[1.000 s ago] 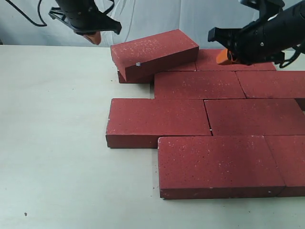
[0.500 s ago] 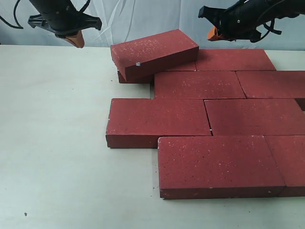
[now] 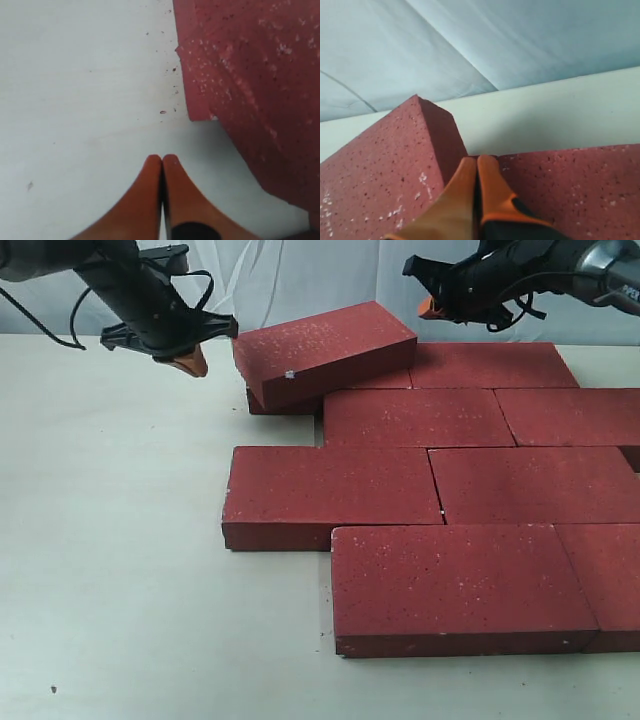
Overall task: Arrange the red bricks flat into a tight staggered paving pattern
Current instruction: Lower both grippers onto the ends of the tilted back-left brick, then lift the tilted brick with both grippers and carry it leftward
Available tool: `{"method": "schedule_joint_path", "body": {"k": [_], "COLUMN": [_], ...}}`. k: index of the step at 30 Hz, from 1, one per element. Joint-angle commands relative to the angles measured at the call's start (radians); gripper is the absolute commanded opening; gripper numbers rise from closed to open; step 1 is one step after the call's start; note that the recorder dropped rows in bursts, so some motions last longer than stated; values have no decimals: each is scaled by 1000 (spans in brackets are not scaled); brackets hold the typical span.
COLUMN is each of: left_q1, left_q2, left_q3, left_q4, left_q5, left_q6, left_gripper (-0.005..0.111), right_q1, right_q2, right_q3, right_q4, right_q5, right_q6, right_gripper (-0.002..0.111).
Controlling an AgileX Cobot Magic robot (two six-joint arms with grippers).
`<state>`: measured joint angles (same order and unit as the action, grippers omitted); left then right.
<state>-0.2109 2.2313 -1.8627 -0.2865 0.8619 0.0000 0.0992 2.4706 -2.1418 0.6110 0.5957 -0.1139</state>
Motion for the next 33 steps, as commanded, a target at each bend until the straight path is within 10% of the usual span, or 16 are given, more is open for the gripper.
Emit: {"method": "schedule_joint_path", "body": {"k": [1,33], "left_q1": [-2,0], "left_q2": [27,55], "left_q3": [6,-83], "left_q4": [-90,-238], "left_q5": [-51,-54], "left_q6": [25,65], "left_gripper": [0,0], "right_q1": [-6,31], "right_q2": [41,-79], "right_q3": [-36,-30], "right_q4": [9,30], "right_q5": [-5,271], "right_q6": [7,-47], "right_gripper": [-1,-1]}}
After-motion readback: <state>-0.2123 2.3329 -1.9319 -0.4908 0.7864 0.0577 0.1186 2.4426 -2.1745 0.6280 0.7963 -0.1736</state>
